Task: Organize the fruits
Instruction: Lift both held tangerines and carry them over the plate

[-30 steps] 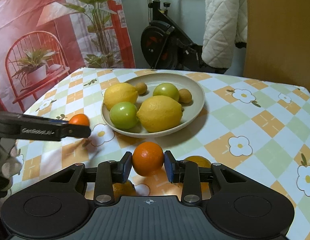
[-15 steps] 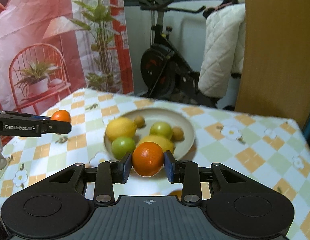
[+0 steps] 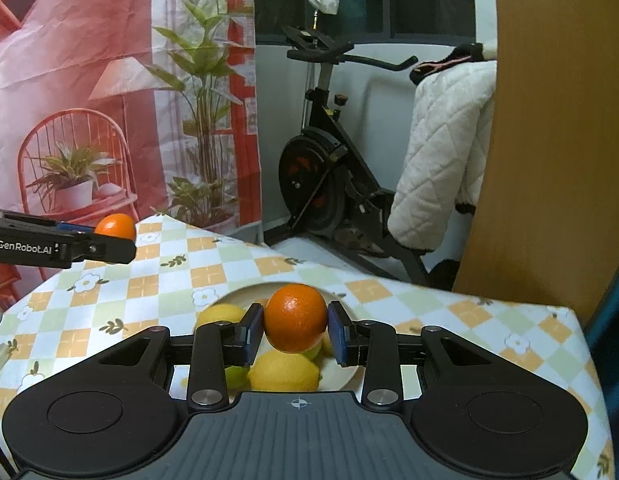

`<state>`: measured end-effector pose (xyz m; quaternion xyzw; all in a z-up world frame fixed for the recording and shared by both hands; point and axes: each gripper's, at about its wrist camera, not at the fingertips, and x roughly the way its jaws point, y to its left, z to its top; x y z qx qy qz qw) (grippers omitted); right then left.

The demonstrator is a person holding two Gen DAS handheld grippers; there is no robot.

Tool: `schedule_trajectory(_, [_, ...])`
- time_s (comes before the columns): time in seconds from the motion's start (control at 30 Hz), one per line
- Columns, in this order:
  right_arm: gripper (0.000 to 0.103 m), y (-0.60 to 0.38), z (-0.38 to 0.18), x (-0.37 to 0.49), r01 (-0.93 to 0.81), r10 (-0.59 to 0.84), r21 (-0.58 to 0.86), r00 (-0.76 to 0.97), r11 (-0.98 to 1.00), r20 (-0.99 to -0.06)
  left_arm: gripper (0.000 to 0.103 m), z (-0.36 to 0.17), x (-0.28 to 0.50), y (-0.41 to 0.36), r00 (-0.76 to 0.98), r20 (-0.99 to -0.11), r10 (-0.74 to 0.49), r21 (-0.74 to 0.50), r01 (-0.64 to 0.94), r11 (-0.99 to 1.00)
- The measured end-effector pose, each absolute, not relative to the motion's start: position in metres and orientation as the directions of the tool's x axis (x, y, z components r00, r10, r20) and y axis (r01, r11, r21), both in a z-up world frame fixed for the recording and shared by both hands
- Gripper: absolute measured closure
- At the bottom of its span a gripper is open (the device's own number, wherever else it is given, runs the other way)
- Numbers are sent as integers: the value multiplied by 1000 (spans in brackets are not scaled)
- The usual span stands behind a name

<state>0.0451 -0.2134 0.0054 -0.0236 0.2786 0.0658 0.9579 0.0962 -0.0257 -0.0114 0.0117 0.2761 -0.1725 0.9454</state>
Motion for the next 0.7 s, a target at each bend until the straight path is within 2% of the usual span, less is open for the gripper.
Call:
schedule_trajectory(0.53, [71,-227,-34,134,-208,153,-17,772,978,-616,62,-68,181,-69,666,-646,-374,-64,441,895])
schedule_trajectory(0.7, [71,-228,-54,166,-227,164,-14,742,974,-650,62,-81,208,-75,629,-666,-401,-97,460,882])
